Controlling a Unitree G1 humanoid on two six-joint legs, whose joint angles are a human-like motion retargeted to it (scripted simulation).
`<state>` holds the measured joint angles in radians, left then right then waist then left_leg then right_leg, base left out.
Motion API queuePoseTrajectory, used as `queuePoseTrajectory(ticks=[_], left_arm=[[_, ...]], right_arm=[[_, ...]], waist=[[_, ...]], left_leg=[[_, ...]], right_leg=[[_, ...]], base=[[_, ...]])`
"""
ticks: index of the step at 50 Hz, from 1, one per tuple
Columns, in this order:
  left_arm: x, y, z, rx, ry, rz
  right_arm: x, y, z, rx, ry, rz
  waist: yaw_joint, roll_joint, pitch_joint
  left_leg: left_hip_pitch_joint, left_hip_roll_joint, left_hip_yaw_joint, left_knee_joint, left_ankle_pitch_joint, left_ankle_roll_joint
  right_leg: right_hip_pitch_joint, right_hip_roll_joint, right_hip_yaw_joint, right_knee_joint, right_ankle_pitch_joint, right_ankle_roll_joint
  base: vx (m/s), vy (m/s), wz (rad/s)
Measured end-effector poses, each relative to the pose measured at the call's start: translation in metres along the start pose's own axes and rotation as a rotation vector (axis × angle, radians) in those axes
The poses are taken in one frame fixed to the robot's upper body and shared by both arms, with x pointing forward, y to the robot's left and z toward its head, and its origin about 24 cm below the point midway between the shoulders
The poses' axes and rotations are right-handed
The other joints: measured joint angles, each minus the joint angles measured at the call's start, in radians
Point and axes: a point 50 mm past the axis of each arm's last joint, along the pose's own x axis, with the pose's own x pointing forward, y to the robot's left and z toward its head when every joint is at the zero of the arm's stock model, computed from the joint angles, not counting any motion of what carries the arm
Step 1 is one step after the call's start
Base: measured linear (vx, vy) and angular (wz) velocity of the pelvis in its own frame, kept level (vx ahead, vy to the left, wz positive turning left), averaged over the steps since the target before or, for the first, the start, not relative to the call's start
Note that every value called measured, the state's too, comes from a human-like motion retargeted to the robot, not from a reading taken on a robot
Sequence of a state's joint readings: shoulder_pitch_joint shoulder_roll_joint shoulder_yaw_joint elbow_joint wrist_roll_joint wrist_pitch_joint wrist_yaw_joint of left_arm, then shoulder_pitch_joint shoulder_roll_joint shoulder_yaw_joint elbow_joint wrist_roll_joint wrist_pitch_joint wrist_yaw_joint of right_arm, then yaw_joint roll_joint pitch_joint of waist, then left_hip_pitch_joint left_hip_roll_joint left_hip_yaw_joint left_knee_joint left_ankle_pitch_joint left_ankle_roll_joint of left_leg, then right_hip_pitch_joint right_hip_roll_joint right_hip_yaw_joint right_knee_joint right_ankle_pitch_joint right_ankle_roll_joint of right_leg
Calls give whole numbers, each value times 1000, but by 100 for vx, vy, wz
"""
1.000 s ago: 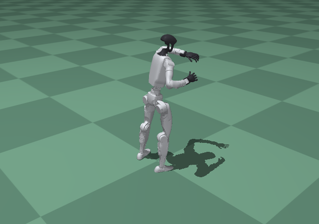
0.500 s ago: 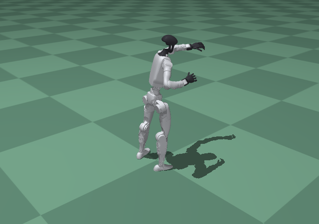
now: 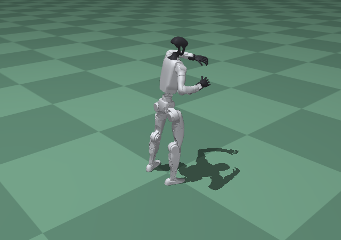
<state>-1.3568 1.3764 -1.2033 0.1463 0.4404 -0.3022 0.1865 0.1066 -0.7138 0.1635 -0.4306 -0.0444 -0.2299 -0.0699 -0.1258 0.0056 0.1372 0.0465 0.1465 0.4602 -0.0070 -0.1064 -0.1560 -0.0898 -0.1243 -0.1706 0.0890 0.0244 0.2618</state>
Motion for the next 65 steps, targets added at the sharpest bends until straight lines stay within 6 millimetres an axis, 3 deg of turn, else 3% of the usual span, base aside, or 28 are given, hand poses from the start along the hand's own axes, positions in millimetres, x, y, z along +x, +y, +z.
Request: queuePoseTrajectory(ticks=[6,10,13,17,23,27,30,35,38,40,44,48,53,56,60,65], left_arm=[[-40,-36,-77,144,352,-176],[-66,-45,-115,209,568,-258],[-70,-40,-130,221,661,-257],[-53,-28,-131,228,666,-185],[12,2,-100,280,449,-31],[58,30,-53,284,208,84],[75,41,-11,256,13,149],[62,35,48,159,-259,182],[40,18,64,88,-339,136],[24,2,64,47,-341,72],[-7,-35,35,22,-207,-117],[-40,-62,-19,78,47,-304],[-85,-68,-91,188,424,-413],[-102,-61,-120,225,605,-410],[-96,-39,-139,243,715,-321],[-39,2,-127,262,586,-103]], right_arm=[[4,-2,6,-14,-52,4],[9,-2,10,-26,-89,5],[12,-2,11,-28,-105,-1],[12,-3,10,-48,-97,3],[7,-8,0,-83,-38,1],[0,-10,-7,-65,13,-31],[-4,-9,-10,-33,44,-52],[-9,-8,-10,3,62,-67],[-10,-9,-8,15,52,-69],[-10,-10,-6,21,42,-69],[-10,-9,-4,29,28,-64],[-8,-9,-3,18,21,-52],[-4,-9,-2,-18,1,-33],[-2,-9,0,-36,-17,-26],[-1,-8,1,-45,-27,-20],[-3,-10,-3,-58,2,-4]], waist=[[-42,22,5],[-89,31,14],[-126,34,23],[-168,56,32],[-193,78,36],[-175,60,39],[-151,35,39],[-105,12,36],[-77,14,34],[-59,16,33],[-28,14,30],[-17,10,28],[-46,19,31],[-81,27,33],[-128,39,35],[-171,62,35]], left_leg=[[6,-1,7,-10,5,0],[9,-5,8,-22,12,1],[9,-7,6,-31,19,0],[4,-10,0,-41,26,-3],[-6,-17,-25,-48,32,-10],[-12,-25,-46,-43,30,-12],[-13,-30,-57,-36,26,-12],[-11,-35,-60,-24,18,-7],[-9,-33,-50,-16,12,-2],[-9,-29,-40,-8,8,1],[-8,-16,-13,10,0,4],[-6,-2,14,26,-5,5],[-2,7,38,32,-4,5],[0,9,45,25,1,4],[1,10,48,10,10,1],[-2,7,37,-16,23,-5]], right_leg=[[-2,2,5,1,0,0],[-6,1,5,0,3,0],[-7,1,3,-4,7,0],[-8,-1,-5,-13,13,0],[-3,-11,-29,-17,14,0],[2,-25,-47,-7,6,0],[5,-35,-54,4,-1,0],[7,-44,-53,20,-10,0],[5,-42,-43,21,-11,0],[4,-38,-33,19,-9,0],[0,-22,-9,9,-2,0],[-4,-6,15,-1,6,0],[-9,8,36,-9,14,0],[-11,13,41,-14,18,0],[-13,19,40,-24,25,0],[-15,20,24,-36,32,0]], base=[[0,0,0],[0,0,0],[0,0,0],[0,0,0],[0,3,19],[1,4,27],[1,2,14],[0,0,0],[0,-1,-7],[1,-4,-28],[0,-6,-36],[-1,-6,-37],[-2,-4,-26],[0,0,0],[0,0,0],[0,0,4]])
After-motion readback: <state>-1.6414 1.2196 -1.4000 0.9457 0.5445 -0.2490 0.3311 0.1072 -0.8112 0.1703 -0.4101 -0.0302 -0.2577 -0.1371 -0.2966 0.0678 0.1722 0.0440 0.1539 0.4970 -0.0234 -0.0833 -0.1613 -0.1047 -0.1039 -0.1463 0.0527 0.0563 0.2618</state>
